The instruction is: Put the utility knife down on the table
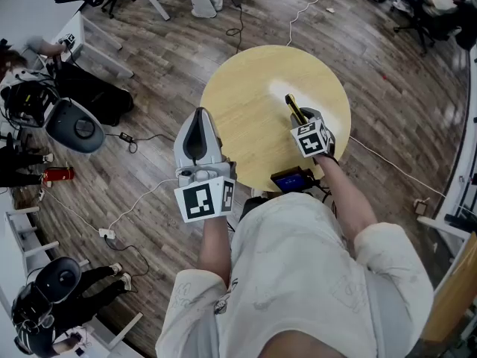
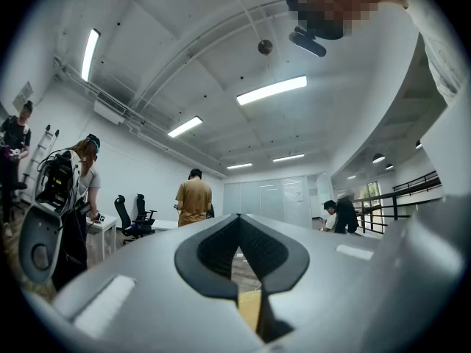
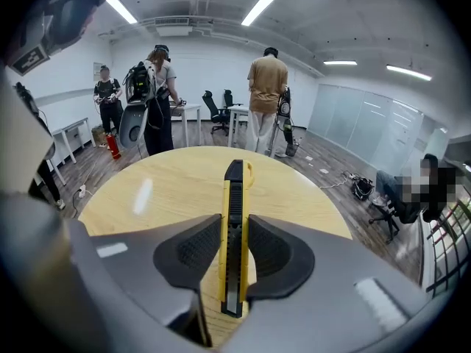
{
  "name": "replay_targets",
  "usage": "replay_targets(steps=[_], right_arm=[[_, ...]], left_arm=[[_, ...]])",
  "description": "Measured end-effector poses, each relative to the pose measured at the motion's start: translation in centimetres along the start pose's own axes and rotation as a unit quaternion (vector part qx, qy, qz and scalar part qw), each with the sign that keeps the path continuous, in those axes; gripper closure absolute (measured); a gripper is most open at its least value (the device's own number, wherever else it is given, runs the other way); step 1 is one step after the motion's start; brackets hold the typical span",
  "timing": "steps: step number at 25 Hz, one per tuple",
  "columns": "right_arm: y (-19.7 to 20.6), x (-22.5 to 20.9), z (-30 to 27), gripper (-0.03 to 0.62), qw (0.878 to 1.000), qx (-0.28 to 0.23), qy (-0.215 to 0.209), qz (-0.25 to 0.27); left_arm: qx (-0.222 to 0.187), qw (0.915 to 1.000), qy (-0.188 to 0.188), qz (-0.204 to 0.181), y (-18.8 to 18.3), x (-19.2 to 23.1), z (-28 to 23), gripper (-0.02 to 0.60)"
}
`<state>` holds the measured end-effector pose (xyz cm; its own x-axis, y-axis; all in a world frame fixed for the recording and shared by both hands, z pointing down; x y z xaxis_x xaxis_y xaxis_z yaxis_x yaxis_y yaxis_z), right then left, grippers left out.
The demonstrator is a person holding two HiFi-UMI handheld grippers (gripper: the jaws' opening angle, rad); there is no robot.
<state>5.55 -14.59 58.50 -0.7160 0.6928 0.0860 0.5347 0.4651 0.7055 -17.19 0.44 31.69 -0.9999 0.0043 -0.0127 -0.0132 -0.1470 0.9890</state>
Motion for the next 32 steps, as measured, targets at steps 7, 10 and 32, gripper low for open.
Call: replay_targets(steps=[7,10,32], right_arm=[[0.9,0.1,-0.9,0.475,1.000,0.017,-0.007,-0.005],[1.0,0.1,-1.2,0.474,1.000,0.024,-0.008,-0.002],[2.8,-0.1,-3.9,0.474,0.997,0.076,-0.023,-0.021]], left_arm=[[0.002,1.0000,0.002,-0.002,0.0,-0.1,0.2,0.561],[0.002,1.0000,0.003,-0.003,0.0,-0.2,0.2,0.561],[0.007,1.0000,0.000,-0.004,0.2,-0.2,0.4,0.561]])
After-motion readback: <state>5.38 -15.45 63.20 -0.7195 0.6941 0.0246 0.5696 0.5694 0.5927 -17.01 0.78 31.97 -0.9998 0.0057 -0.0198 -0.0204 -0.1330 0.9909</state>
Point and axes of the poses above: the fingertips, and each gripper's own axes: z backward along the fingers, x to its left, y out of its underside, the point moved 9 cm from there along z, backward along the fingers
